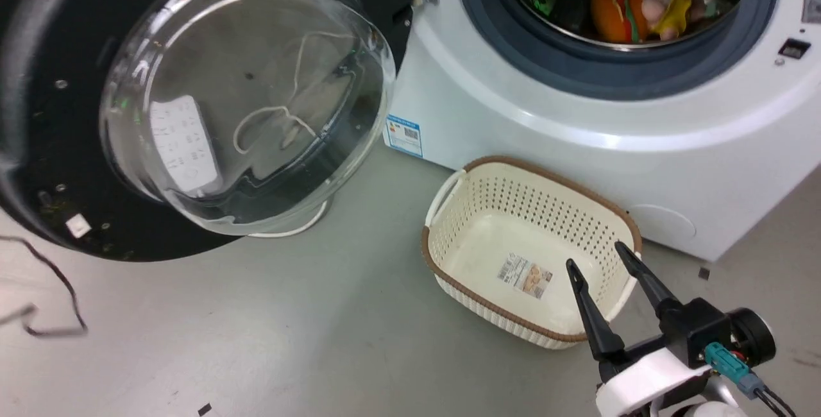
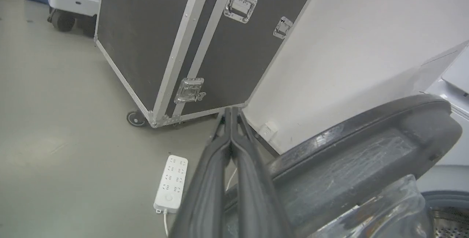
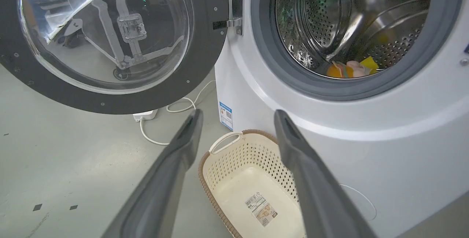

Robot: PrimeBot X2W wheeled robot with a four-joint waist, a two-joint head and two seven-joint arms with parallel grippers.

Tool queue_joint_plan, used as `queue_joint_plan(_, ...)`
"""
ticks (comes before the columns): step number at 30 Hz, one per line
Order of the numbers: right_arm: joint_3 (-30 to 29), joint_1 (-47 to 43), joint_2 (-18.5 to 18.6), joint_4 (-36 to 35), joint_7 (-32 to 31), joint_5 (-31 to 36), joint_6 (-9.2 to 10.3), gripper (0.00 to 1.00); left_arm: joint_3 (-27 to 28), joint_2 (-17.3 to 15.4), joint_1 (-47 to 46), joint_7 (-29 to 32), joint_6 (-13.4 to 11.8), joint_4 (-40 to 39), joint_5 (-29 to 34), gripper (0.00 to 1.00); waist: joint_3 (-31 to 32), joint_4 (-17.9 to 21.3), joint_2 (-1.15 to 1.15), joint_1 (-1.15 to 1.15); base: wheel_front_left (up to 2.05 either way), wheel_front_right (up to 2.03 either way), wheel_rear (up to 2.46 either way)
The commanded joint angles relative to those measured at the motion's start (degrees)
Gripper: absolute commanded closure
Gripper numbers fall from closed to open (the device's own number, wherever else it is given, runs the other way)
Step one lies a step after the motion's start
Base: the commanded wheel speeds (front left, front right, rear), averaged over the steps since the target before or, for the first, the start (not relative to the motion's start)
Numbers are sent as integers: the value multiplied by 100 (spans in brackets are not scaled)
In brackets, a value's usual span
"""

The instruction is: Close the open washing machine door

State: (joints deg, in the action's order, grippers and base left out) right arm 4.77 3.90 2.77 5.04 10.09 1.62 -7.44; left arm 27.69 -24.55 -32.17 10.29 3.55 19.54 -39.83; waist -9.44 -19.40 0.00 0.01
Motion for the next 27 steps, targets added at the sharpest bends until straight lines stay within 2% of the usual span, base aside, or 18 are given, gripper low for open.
queue_joint_plan(1, 11, 87, 9, 18, 60, 57, -4, 0, 152, -121, -285, 274, -82, 339, -295, 100, -91, 49, 0, -1, 0, 0, 0)
queue_joint_plan(2, 11, 87, 9, 18, 60, 57, -4, 0, 152, -121, -285, 274, -82, 339, -295, 100, -91, 49, 0, -1, 0, 0, 0)
queue_joint_plan(7, 46, 101, 9, 55, 98, 217, -4, 0, 517, -323, -856, 1336, -277, 1263, -1215, 100, -190, 100, 0, -1, 0, 0, 0)
queue_joint_plan(11, 29, 123, 10, 70, 137, 257, -4, 0, 485, -430, -992, 2169, -149, 1661, -1639, 100, -256, 98, 0, -1, 0, 0, 0)
queue_joint_plan(14, 63, 142, 10, 99, 172, 377, -4, 0, 546, -404, -1051, 2483, 26, 1779, -1952, 100, -264, 101, 0, -1, 0, 0, 0)
queue_joint_plan(21, 106, 41, 10, 137, 242, 361, -5, 0, 658, -295, -768, 3305, 309, 1624, -2659, 100, -153, 100, 0, -1, 0, 0, 0)
queue_joint_plan(27, 5, -109, 10, 219, 278, 227, -5, 0, 569, 142, -200, 3922, 370, 929, -3115, 100, 146, 84, 0, -1, 0, 0, 0)
